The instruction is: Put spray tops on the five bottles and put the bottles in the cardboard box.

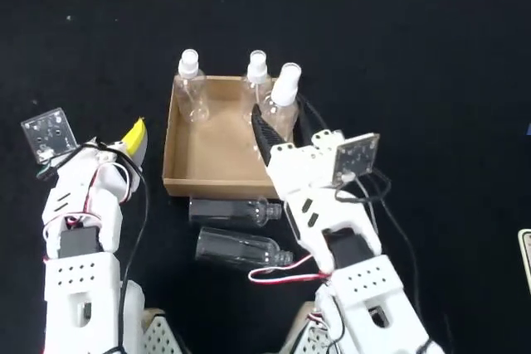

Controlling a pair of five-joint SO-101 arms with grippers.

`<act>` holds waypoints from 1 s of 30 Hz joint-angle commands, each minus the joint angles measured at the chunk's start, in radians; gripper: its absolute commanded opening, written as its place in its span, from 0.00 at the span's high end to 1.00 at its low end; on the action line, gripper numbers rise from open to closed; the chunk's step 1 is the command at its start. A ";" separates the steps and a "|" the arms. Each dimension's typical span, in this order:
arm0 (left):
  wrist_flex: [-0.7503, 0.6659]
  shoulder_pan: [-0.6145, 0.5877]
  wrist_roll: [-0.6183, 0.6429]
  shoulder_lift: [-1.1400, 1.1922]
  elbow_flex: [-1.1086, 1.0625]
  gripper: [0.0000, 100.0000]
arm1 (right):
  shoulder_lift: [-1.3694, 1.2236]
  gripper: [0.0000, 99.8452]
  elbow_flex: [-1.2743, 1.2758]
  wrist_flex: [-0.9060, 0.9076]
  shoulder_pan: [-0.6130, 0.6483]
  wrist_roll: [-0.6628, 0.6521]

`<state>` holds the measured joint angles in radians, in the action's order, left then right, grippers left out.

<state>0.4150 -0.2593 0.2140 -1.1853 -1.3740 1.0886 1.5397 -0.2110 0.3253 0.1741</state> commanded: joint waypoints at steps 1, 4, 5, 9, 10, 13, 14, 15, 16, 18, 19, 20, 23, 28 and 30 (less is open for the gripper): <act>-0.097 -0.005 -0.002 -0.003 -0.028 0.72 | -0.170 0.99 -0.076 -0.098 -0.012 0.011; -0.140 -0.002 -0.002 -0.003 -0.058 0.72 | -0.309 0.99 -0.119 -0.146 -0.012 0.011; -0.149 -0.002 -0.002 -0.003 -0.064 0.72 | -0.349 0.99 -0.137 -0.153 -0.012 0.011; -0.153 -0.002 -0.002 -0.003 -0.067 0.72 | -0.470 0.99 -0.213 -0.161 -0.009 0.012; -0.153 -0.002 -0.002 -0.003 -0.067 0.72 | -0.489 0.99 -0.220 -0.166 -0.009 0.012; -0.155 -0.002 -0.002 -0.003 -0.067 0.72 | -0.536 0.99 -0.217 -0.207 -0.011 0.011; -0.155 -0.002 -0.002 -0.003 -0.067 0.72 | -0.549 0.99 -0.206 -0.233 -0.011 0.011; -0.155 -0.002 -0.002 -0.003 -0.067 0.72 | -0.562 0.99 -0.193 -0.262 -0.011 0.011; -0.155 -0.002 -0.002 -0.003 -0.067 0.72 | -0.576 0.99 -0.176 -0.305 -0.011 0.011; -0.155 -0.004 -0.002 -0.003 -0.067 0.72 | -0.605 0.99 -0.140 -0.419 -0.011 0.011; -0.155 -0.004 -0.002 -0.003 -0.067 0.72 | -0.622 0.99 -0.125 -0.476 -0.012 0.011; -0.155 -0.005 -0.002 -0.003 -0.067 0.72 | -0.641 0.99 -0.113 -0.523 -0.012 0.011; -0.155 -0.008 -0.002 -0.003 -0.065 0.72 | -0.719 0.99 -0.108 -0.611 -0.012 0.011; -0.155 -0.008 -0.002 -0.006 -0.065 0.72 | -0.860 0.99 -0.151 -0.697 -0.015 0.011; -0.155 -0.008 -0.002 -0.006 -0.065 0.72 | -0.897 0.99 -0.151 -0.755 -0.014 0.011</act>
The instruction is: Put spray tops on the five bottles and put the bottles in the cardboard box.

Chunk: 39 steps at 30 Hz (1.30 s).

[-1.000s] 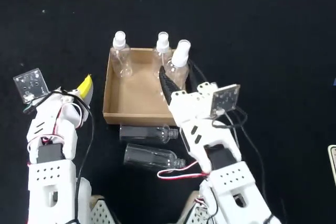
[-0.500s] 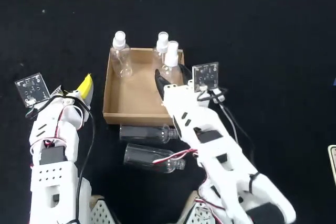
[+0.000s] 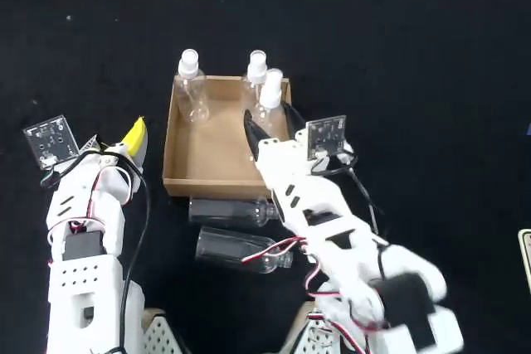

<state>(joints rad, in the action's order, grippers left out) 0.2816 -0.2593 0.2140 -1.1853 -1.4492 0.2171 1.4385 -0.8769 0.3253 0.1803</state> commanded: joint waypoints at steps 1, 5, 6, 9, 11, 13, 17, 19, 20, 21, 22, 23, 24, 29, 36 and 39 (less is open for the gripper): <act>-0.021 -0.008 -0.002 -0.008 0.008 0.72 | -0.041 0.99 -0.050 -0.110 -0.012 0.005; -0.021 -0.008 -0.002 -0.009 0.008 0.72 | -0.096 0.99 -0.061 -0.141 -0.015 0.005; -0.021 -0.008 -0.002 -0.009 0.008 0.72 | -0.108 0.99 -0.070 -0.143 -0.015 0.005; -0.020 -0.008 -0.002 -0.011 0.008 0.72 | -0.166 0.99 -0.114 -0.143 -0.017 0.005; -0.020 -0.010 -0.002 -0.011 0.008 0.72 | -0.196 0.99 -0.133 -0.143 -0.017 0.005; -0.018 -0.010 -0.002 -0.012 0.008 0.72 | -0.211 0.99 -0.139 -0.144 -0.015 0.005; -0.020 -0.010 -0.002 -0.012 0.008 0.72 | -0.211 0.99 -0.136 -0.144 -0.014 0.005; -0.020 -0.010 -0.002 -0.012 0.008 0.72 | -0.213 0.99 -0.139 -0.144 -0.015 0.005; -0.020 -0.010 -0.002 -0.012 0.008 0.72 | -0.214 0.99 -0.140 -0.144 -0.015 0.005; -0.020 -0.010 -0.002 -0.012 0.008 0.72 | -0.214 0.99 -0.143 -0.144 -0.015 0.005; -0.020 -0.010 -0.002 -0.012 0.008 0.72 | -0.217 0.99 -0.151 -0.144 -0.015 0.003; -0.020 -0.010 -0.002 -0.012 0.008 0.72 | -0.220 0.99 -0.157 -0.144 -0.017 0.003; -0.020 -0.010 -0.002 -0.012 0.008 0.72 | -0.220 0.99 -0.160 -0.144 -0.017 0.003; -0.018 -0.010 -0.002 -0.012 0.008 0.72 | -0.220 0.99 -0.160 -0.146 -0.017 0.003; -0.018 -0.010 -0.002 -0.012 0.008 0.72 | -0.222 0.99 -0.110 -0.292 -0.017 -0.063; -0.018 -0.010 -0.002 -0.012 0.008 0.72 | -0.222 0.99 -0.105 -0.292 -0.017 -0.063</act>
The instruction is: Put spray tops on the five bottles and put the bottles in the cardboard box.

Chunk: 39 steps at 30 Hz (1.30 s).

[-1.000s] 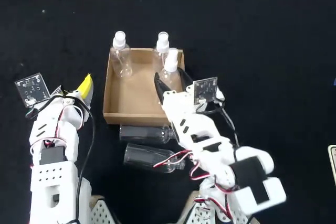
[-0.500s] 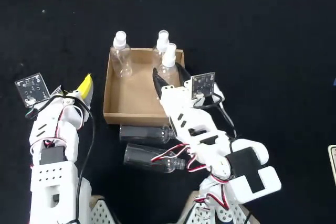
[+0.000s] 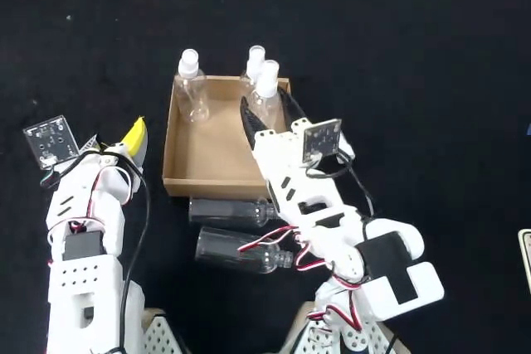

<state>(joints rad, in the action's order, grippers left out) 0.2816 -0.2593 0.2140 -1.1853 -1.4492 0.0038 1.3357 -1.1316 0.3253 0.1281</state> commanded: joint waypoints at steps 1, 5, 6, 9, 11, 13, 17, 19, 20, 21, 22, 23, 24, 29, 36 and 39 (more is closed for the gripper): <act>-0.017 -0.010 -0.002 -0.012 0.008 0.72 | -0.010 0.99 -0.002 -0.037 -0.017 -0.011; -0.017 -0.012 -0.002 -0.012 0.008 0.72 | -0.085 0.99 -0.022 -0.048 -0.017 -0.014; -0.017 -0.012 -0.002 -0.012 0.008 0.72 | -0.114 0.99 -0.035 -0.061 -0.017 -0.014; -0.017 -0.012 -0.002 -0.012 0.008 0.72 | -0.183 0.99 -0.048 -0.167 -0.017 -0.014; -0.017 -0.012 -0.002 -0.012 0.008 0.72 | -0.222 0.99 -0.047 -0.230 -0.012 -0.014; -0.017 -0.012 -0.002 -0.012 0.008 0.72 | -0.248 0.99 -0.045 -0.250 -0.012 -0.014; -0.017 -0.012 -0.002 -0.012 0.008 0.72 | -0.260 0.99 -0.047 -0.255 -0.012 -0.014; -0.017 -0.012 -0.002 -0.012 0.008 0.72 | -0.260 0.99 -0.047 -0.255 -0.012 -0.014; -0.017 -0.012 -0.002 -0.012 0.008 0.72 | -0.260 0.99 -0.047 -0.255 -0.012 -0.014; -0.017 -0.012 -0.002 -0.012 0.008 0.72 | -0.260 0.99 -0.047 -0.256 -0.012 -0.014; -0.017 -0.012 -0.002 -0.012 0.008 0.72 | -0.259 0.99 -0.047 -0.256 -0.012 -0.014; -0.017 -0.012 -0.002 -0.012 0.008 0.72 | -0.259 0.99 -0.048 -0.256 -0.012 -0.014; -0.018 -0.012 -0.002 -0.012 0.008 0.72 | -0.259 0.99 -0.051 -0.256 -0.011 -0.014; -0.020 -0.039 -0.002 -0.012 0.013 0.72 | -0.259 0.95 -0.054 -0.256 -0.011 -0.014; -0.020 -0.044 -0.002 -0.012 0.015 0.72 | -0.259 0.82 -0.051 -0.256 -0.008 -0.012; -0.020 -0.044 -0.002 -0.012 0.015 0.72 | -0.259 0.82 -0.045 -0.256 0.014 -0.012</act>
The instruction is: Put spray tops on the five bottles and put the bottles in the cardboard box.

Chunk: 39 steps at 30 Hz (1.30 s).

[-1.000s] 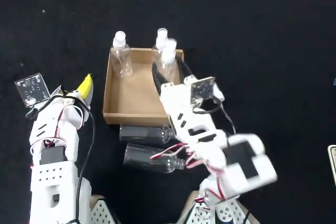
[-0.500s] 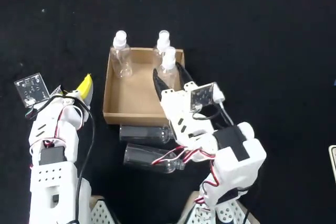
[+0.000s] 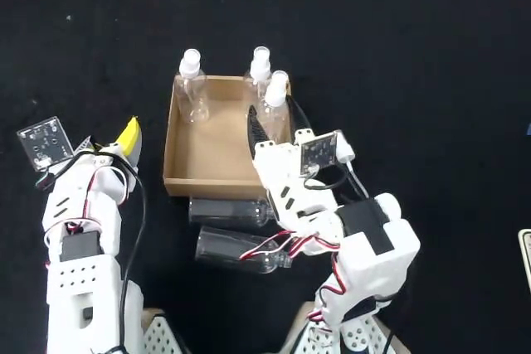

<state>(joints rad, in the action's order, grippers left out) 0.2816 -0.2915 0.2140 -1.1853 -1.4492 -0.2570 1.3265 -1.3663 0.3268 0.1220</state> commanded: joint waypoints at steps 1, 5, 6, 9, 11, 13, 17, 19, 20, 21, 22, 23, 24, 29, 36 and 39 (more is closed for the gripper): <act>-0.020 -0.012 -0.002 -0.012 0.015 0.72 | 0.002 0.82 -0.035 -0.021 0.023 -0.006; -0.020 -0.012 -0.002 -0.012 0.015 0.72 | 0.002 0.81 -0.028 -0.021 0.040 -0.008; -0.020 -0.012 -0.002 -0.012 0.015 0.72 | 0.002 0.81 -0.028 -0.021 0.037 -0.008; -0.020 -0.012 -0.002 -0.012 0.015 0.72 | 0.002 0.80 -0.027 -0.021 0.037 -0.008; -0.020 -0.012 -0.002 -0.012 0.015 0.72 | 0.002 0.75 -0.027 -0.020 0.041 -0.008; -0.020 -0.012 -0.002 -0.012 0.015 0.72 | 0.002 0.71 -0.027 -0.014 0.043 -0.008; -0.021 -0.012 -0.002 -0.012 0.015 0.72 | 0.002 0.71 -0.024 -0.021 0.043 -0.008; -0.021 -0.012 -0.002 -0.012 0.015 0.72 | 0.016 0.72 -0.013 -0.021 0.044 -0.008; -0.021 -0.012 -0.002 -0.012 0.015 0.72 | 0.031 0.72 -0.002 -0.021 0.044 -0.008; -0.021 -0.012 -0.002 -0.012 0.015 0.72 | 0.054 0.72 0.010 -0.021 0.044 -0.006; -0.021 -0.012 -0.002 -0.012 0.016 0.72 | 0.081 0.72 0.024 -0.015 0.044 -0.006; -0.021 -0.012 -0.002 -0.012 0.016 0.72 | 0.104 0.72 0.035 -0.012 0.043 -0.003; -0.021 -0.012 -0.002 -0.012 0.016 0.72 | 0.122 0.71 0.044 -0.011 0.043 -0.002; -0.021 -0.012 -0.002 -0.012 0.016 0.72 | 0.171 0.71 0.035 0.101 0.043 0.000; -0.021 -0.012 -0.002 -0.012 0.016 0.72 | 0.236 0.71 0.036 0.135 0.044 0.000; -0.021 -0.012 -0.002 -0.012 0.016 0.72 | 0.315 0.71 0.056 0.186 0.044 0.000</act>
<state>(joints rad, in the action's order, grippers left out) 0.2816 -0.2915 0.2140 -1.1853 -1.4492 -0.0468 1.3740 -1.2252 0.3590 0.1220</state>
